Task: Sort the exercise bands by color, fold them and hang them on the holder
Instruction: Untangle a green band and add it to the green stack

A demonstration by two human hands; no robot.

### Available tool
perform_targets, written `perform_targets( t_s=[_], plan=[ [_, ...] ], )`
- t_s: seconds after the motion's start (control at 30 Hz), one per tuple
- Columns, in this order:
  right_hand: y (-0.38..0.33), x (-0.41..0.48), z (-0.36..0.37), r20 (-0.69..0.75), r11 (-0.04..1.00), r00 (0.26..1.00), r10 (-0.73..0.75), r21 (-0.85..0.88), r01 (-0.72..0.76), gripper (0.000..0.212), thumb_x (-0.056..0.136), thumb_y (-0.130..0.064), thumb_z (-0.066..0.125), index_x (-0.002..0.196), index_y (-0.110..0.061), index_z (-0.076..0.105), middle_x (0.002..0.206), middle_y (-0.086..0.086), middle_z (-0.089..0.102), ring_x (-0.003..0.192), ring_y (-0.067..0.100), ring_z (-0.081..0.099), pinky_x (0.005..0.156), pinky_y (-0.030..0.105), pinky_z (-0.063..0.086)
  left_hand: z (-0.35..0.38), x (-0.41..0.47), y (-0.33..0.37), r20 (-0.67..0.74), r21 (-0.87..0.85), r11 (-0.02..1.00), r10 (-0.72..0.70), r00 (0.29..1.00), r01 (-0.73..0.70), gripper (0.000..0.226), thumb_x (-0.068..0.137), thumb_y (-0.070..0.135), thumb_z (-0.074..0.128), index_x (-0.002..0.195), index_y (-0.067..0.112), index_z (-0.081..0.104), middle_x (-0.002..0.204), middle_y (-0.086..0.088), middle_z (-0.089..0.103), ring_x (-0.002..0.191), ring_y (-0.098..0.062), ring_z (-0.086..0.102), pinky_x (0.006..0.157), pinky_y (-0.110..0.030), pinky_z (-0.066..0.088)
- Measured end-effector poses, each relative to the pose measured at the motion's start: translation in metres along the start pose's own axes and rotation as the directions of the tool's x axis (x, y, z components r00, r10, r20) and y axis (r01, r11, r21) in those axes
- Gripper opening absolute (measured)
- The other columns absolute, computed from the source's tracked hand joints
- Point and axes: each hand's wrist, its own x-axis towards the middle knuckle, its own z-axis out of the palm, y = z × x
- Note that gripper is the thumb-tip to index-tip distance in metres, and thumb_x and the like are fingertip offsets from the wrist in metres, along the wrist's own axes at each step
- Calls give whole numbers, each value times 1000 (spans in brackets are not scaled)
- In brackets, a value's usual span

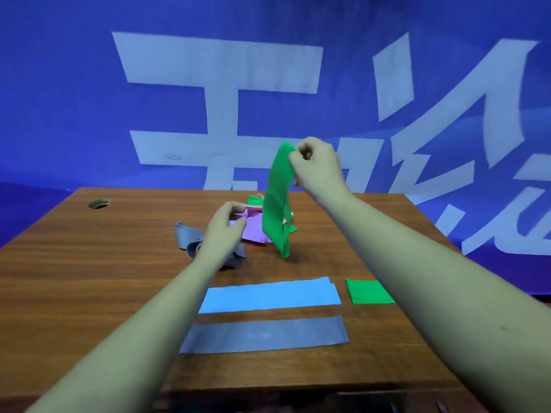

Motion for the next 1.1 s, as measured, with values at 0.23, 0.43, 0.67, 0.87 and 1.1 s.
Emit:
perform_targets(
  t_s=[0.23, 0.43, 0.67, 0.87, 1.1],
  plan=[
    [-43, 3, -32, 32, 989, 999, -26, 144, 21, 9, 78, -17, 55, 70, -18, 60, 47, -11, 49, 50, 18, 47, 50, 27, 36, -7, -4, 84, 130, -316, 949, 50, 990, -6, 42, 98, 31, 55, 136, 14, 51, 132, 6, 55, 109, 4, 54, 61, 0, 44],
    [-56, -11, -54, 121, 983, 993, -15, 183, -8, 11, 87, -6, 58, 79, -7, 65, 38, -11, 46, 37, 9, 40, 43, 20, 35, -7, -2, 114, 151, -504, 863, 132, 980, -38, 27, 96, 31, 57, 111, 9, 65, 89, -1, 69, 84, -17, 63, 80, -29, 51],
    [-43, -24, -62, 265, 970, 961, 73, 206, -131, 23, 85, -28, 71, 84, -5, 70, 64, 5, 54, 52, 14, 44, 48, 26, 37, -6, -13, 124, 117, -412, 905, 172, 978, -110, 15, 96, 18, 58, 92, 7, 66, 81, -12, 59, 75, -22, 48, 70, -34, 43],
    [-41, -27, -65, 275, 976, 961, 21, 202, -79, 8, 85, -22, 73, 83, -14, 71, 72, -3, 61, 64, 8, 49, 57, 25, 37, -5, -25, 122, 265, -454, 891, 137, 955, -2, 13, 89, 27, 63, 94, 14, 63, 77, -7, 59, 65, -18, 55, 63, -29, 46],
    [-34, -24, -84, 172, 984, 985, 8, 174, -38, 16, 88, -15, 70, 93, 1, 70, 78, 5, 63, 68, 10, 53, 57, 19, 44, 6, -40, 69, 594, -264, 955, 53, 803, 132, 45, 83, 31, 71, 120, 6, 66, 122, -15, 68, 117, -35, 61, 103, -50, 47]
  ],
)
